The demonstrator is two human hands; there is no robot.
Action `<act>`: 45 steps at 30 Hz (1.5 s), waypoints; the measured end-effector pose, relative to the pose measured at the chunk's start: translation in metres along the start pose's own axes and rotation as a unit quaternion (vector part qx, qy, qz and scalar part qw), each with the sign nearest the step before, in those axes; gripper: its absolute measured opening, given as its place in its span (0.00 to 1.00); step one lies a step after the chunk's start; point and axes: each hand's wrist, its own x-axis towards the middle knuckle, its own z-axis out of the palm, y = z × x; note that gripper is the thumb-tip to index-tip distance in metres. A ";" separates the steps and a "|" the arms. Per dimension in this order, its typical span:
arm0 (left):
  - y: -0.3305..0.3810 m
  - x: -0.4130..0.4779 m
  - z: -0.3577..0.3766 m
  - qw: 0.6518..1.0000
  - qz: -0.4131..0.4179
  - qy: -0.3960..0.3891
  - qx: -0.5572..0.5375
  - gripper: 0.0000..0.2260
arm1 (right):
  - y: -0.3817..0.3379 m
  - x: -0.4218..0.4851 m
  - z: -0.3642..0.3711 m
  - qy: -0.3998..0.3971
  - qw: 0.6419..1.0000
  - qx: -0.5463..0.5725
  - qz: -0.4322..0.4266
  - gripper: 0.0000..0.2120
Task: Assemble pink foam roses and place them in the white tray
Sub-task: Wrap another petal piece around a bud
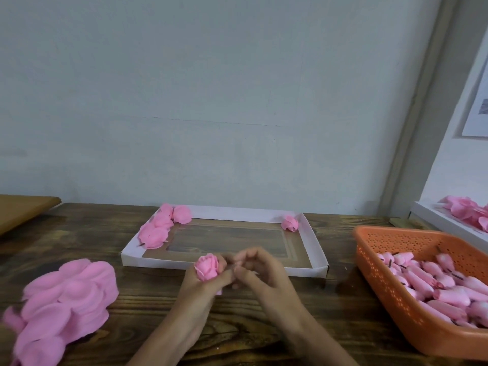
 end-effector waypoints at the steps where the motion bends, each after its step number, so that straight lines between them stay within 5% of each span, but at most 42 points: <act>1: 0.001 -0.001 0.000 0.999 -0.008 0.001 -0.038 0.15 | 0.003 -0.002 0.007 -0.014 1.000 0.018 -0.002 0.08; 3: 0.003 -0.005 0.002 0.995 -0.040 -0.008 -0.094 0.08 | 0.008 -0.006 0.020 -0.037 0.999 0.020 -0.010 0.15; 6: 0.009 -0.013 0.007 0.992 -0.073 -0.004 -0.101 0.16 | 0.012 -0.011 0.032 -0.025 0.999 -0.006 -0.034 0.21; 11: 0.012 -0.015 0.011 0.995 -0.057 -0.027 -0.077 0.16 | 0.011 -0.010 0.037 0.041 0.999 0.016 -0.022 0.13; 16: 0.017 -0.015 0.006 0.997 -0.049 -0.063 -0.011 0.27 | 0.000 -0.010 0.044 0.007 0.972 0.203 0.120 0.11; 20: 0.014 -0.012 0.006 0.999 -0.012 -0.042 -0.006 0.16 | -0.001 -0.011 0.051 -0.003 0.945 0.287 0.158 0.11; 24: 0.014 -0.011 0.007 1.000 -0.007 -0.018 -0.016 0.17 | -0.003 -0.013 0.053 -0.026 0.947 0.294 0.123 0.16; 30: 0.015 -0.010 0.004 0.999 -0.007 -0.032 0.044 0.16 | -0.010 -0.010 0.048 -0.032 0.921 0.307 0.237 0.10; 34: 0.012 -0.009 0.004 0.999 0.007 0.004 0.049 0.19 | -0.012 -0.011 0.054 -0.018 0.922 0.316 0.222 0.07; 38: 0.011 -0.006 0.003 1.000 -0.001 0.018 0.011 0.19 | -0.005 -0.012 0.054 -0.025 0.930 0.314 0.188 0.12; 45: 0.012 -0.007 0.000 0.997 0.006 -0.039 0.061 0.27 | -0.005 -0.011 0.047 -0.058 0.922 0.283 0.258 0.19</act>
